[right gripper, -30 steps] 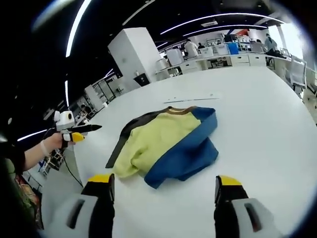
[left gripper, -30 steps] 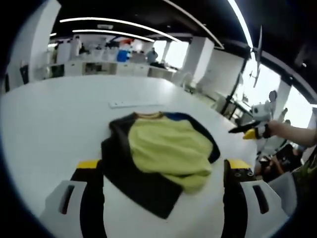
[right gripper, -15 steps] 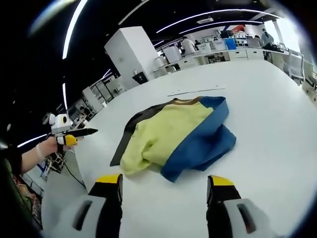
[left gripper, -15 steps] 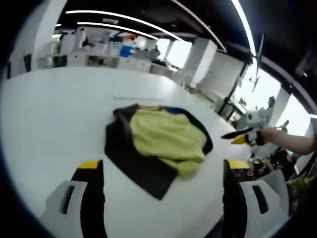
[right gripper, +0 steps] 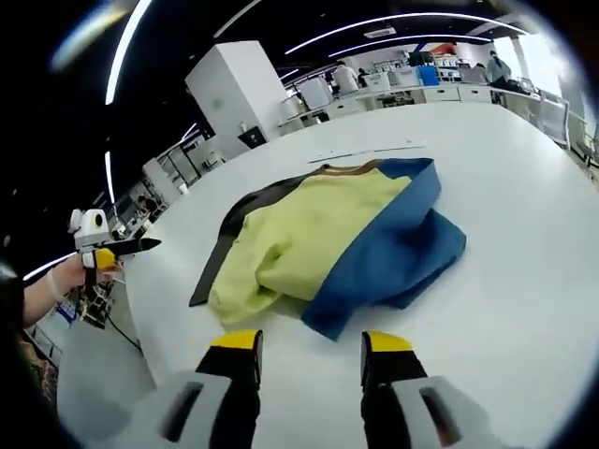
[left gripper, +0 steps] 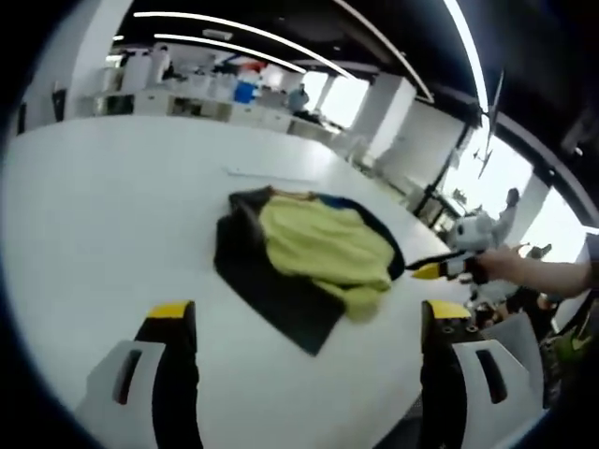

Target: Fold the garment on the visible template until the final outline fits inside the template.

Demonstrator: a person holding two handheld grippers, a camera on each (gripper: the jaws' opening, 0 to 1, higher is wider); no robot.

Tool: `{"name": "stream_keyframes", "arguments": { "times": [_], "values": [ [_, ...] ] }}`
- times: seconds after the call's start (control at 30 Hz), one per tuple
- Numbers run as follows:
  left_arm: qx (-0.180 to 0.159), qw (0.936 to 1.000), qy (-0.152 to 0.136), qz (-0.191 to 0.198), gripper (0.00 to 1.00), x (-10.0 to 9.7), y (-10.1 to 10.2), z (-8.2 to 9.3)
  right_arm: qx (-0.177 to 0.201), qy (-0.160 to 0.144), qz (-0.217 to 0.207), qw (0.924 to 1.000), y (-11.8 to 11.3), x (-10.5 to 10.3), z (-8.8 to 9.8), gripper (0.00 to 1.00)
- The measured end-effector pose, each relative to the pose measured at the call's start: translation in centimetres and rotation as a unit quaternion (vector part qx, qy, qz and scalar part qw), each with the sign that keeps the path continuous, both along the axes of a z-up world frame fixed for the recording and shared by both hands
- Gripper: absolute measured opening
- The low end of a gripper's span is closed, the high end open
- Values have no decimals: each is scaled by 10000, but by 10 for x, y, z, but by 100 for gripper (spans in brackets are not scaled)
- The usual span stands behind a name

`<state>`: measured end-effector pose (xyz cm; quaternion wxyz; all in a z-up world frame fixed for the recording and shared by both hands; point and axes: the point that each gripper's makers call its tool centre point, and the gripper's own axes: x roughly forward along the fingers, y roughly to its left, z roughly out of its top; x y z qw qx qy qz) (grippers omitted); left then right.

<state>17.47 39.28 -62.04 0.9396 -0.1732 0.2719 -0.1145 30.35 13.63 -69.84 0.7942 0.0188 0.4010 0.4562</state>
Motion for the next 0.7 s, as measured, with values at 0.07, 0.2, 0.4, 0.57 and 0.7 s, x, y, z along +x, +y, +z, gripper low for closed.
{"name": "stream_keyframes", "arguments": {
  "times": [0.07, 0.2, 0.4, 0.57, 0.7],
  "values": [
    [-18, 10000, -5, 31, 96, -1, 4, 0, -104, -37, 21, 9999, 1, 1, -6, 36],
    [-42, 10000, -10, 69, 96, -3, 10, -1, -172, -21, -100, 9998, 2, 5, -13, 31],
    [-76, 9999, -5, 121, 96, -7, 18, -2, -290, -98, -184, 9994, 7, 7, -22, 25],
    [-88, 9999, -2, 147, 96, -8, 21, -4, -307, -133, -343, 9988, 6, 10, -24, 18],
    [-116, 9998, 2, 166, 95, -8, 23, -4, -305, -133, -418, 9986, 6, 12, -26, 10]
  ]
}}
